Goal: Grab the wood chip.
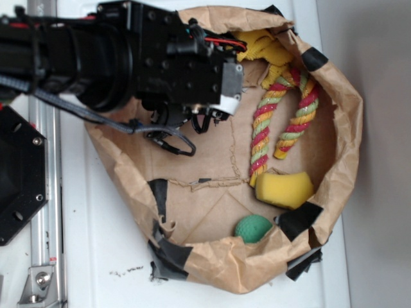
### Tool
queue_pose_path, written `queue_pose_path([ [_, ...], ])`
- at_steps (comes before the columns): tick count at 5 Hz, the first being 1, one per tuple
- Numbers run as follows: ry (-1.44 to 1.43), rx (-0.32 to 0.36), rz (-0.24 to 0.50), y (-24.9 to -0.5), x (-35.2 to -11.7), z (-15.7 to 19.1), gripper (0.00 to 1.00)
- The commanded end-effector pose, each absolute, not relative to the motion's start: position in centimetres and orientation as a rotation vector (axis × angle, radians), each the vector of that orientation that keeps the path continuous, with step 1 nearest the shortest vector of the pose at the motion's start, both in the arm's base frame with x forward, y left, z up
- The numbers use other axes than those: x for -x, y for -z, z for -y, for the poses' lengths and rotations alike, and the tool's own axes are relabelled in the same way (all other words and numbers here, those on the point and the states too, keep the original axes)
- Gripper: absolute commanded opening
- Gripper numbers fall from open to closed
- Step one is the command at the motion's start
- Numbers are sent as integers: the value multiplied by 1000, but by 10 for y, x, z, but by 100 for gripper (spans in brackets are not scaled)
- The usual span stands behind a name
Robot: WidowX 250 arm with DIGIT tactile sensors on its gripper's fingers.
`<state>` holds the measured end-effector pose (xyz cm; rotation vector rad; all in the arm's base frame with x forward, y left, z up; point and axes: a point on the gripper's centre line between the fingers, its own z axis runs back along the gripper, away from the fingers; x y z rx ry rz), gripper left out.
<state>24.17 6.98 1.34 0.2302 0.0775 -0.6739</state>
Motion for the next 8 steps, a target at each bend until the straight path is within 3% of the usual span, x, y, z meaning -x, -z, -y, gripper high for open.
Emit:
queue_pose_path([
  [1, 588, -259, -74, -1, -221, -94, 100],
  [2, 585, -233, -77, 0, -220, -97, 100],
  [3, 545, -248, -62, -1, -222, -97, 0],
  [6, 521, -200, -24, -6, -222, -99, 0],
  [7, 461, -135, 40, -19, -223, -102, 0],
  [8, 442, -128, 66, -27, -223, -105, 0],
])
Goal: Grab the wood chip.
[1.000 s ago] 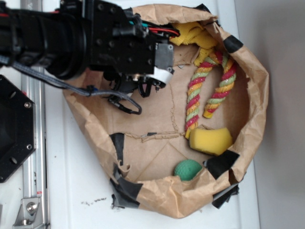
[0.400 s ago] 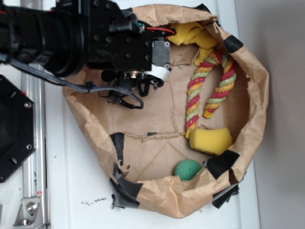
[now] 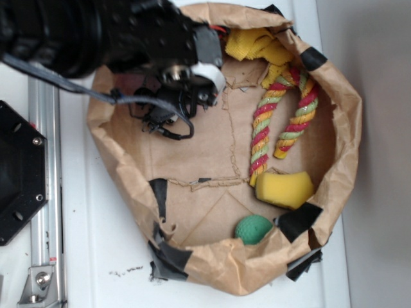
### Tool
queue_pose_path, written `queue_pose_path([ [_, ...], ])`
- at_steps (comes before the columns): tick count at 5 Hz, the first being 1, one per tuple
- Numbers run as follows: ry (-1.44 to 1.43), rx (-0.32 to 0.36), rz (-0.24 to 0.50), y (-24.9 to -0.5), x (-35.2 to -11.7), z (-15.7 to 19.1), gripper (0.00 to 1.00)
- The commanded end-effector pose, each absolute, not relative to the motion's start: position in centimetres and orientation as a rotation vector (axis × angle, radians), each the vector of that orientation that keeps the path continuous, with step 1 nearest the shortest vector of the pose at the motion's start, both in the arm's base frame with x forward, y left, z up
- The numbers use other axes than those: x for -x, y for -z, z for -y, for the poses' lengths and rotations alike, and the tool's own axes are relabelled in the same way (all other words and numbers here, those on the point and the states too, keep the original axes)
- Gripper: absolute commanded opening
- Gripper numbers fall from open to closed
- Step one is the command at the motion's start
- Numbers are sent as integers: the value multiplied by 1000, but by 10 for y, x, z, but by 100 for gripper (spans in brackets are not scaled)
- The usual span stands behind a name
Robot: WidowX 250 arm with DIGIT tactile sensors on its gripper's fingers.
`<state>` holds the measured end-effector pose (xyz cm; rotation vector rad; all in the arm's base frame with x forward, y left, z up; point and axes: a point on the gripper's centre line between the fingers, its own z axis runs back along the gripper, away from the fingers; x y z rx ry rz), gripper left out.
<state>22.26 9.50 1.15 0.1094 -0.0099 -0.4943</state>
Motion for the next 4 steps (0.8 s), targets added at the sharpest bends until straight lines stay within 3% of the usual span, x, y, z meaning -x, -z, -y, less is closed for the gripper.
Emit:
queue_pose_path([
  [1, 426, -124, 85, -38, -226, -103, 0],
  [2, 399, -188, 46, -43, -231, -99, 0],
  [3, 402, -201, 58, -58, -235, -86, 0],
  [4, 309, -154, 148, -97, -246, -65, 0],
])
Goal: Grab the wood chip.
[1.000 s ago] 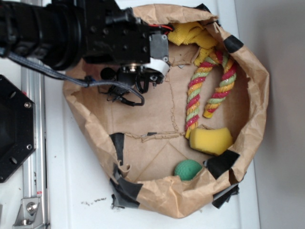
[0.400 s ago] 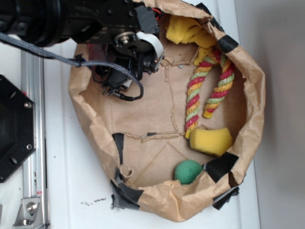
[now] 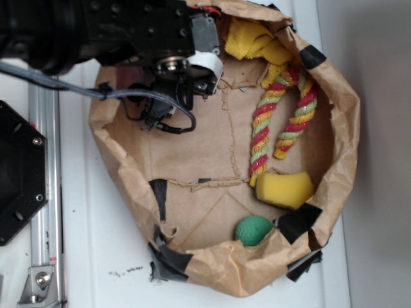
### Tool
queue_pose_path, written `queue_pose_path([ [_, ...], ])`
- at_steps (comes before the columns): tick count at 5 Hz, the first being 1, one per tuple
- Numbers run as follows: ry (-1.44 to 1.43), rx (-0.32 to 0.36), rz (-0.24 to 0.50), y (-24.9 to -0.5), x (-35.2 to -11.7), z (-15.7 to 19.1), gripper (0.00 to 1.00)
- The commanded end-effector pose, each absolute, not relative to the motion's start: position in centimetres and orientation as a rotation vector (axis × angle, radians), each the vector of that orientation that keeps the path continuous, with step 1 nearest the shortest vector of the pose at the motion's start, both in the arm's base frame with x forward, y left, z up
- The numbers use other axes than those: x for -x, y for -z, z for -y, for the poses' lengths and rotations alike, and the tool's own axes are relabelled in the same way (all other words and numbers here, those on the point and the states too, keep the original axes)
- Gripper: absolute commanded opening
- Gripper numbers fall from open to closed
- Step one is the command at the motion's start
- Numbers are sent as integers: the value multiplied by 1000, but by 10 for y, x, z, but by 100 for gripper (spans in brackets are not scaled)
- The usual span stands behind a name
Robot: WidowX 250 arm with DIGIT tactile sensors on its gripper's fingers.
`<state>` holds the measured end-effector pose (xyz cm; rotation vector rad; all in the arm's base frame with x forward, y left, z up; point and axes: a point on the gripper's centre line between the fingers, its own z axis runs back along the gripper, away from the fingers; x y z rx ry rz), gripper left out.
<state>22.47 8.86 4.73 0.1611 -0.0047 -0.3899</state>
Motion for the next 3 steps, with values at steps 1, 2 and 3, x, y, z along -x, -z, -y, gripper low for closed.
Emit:
queue_pose_path([
  [1, 195, -142, 155, -126, -261, -39, 0],
  [2, 56, -88, 125, -146, -269, -29, 0],
  [3, -4, -45, 118, -146, -267, -31, 0],
])
